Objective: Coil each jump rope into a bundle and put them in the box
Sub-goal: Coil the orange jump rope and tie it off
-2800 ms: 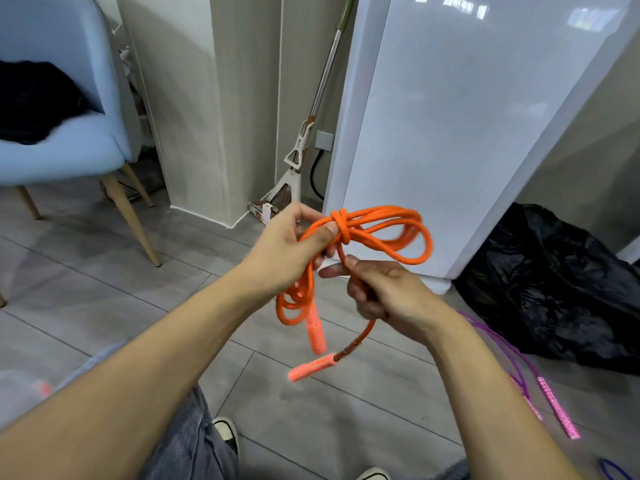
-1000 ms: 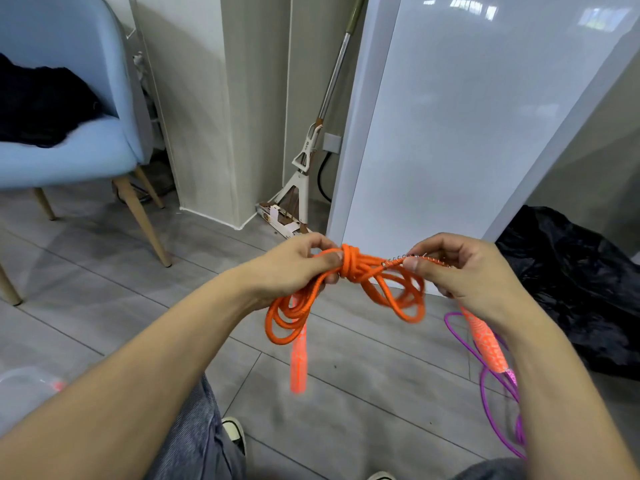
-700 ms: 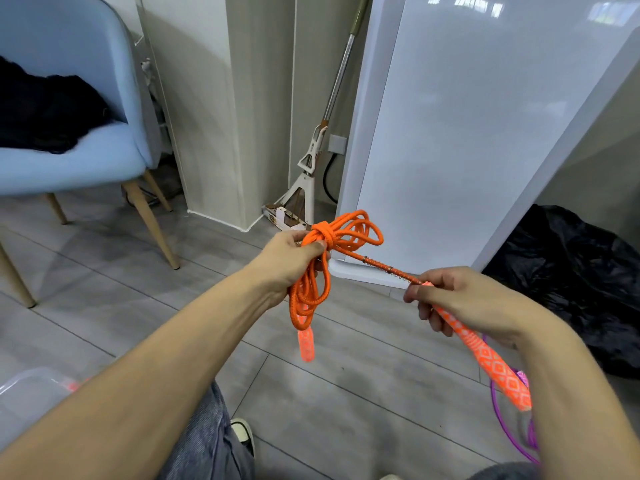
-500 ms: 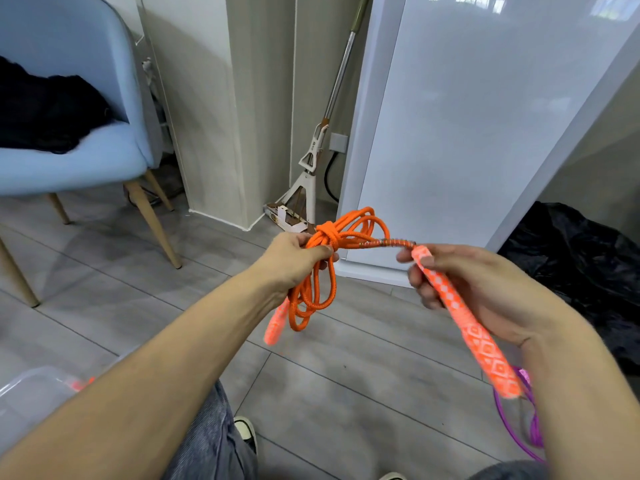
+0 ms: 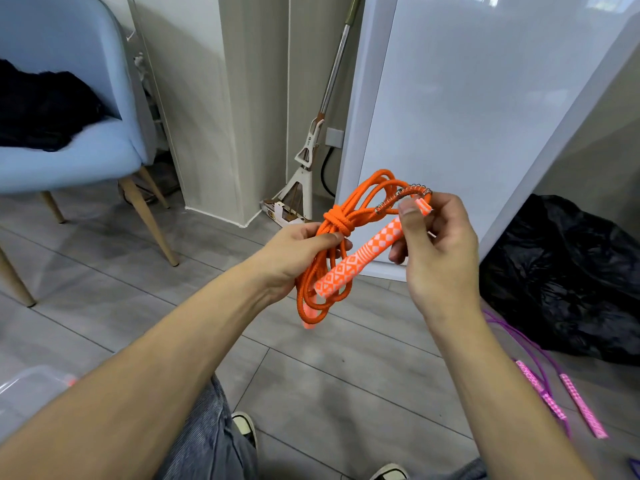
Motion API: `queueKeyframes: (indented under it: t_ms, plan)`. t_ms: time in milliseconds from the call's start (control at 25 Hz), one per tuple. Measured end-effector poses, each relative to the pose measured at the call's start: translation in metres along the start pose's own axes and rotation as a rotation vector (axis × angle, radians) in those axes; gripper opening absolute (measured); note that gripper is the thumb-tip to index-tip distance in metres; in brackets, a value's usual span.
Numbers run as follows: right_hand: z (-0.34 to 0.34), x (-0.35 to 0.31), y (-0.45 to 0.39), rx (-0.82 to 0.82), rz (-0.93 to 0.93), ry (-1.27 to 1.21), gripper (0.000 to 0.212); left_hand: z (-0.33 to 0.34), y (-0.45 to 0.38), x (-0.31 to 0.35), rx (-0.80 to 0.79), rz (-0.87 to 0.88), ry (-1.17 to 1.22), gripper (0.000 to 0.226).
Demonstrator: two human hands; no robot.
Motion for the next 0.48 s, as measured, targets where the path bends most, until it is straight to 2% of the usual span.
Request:
queueKeyframes:
  t_ms: [280,480]
  plan:
    - [0.004,-0.012,0.014,0.028,-0.232,0.229,0.017,0.002,0.003,0.010,-0.023,0.108,-0.149,0.021]
    - [0.008,-0.022,0.021,0.045,-0.358,0.284,0.015,0.001,0.006,0.016,-0.002,0.150,-0.245,0.021]
Point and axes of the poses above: each hand's wrist, its own y-axis away from the middle knuckle, its own z-axis out of the palm, x = y × z, the point moved 8 cm from there along -y, towards the middle knuckle, and after that the axes turned 2 degrees about x, right-handed, at the moved point
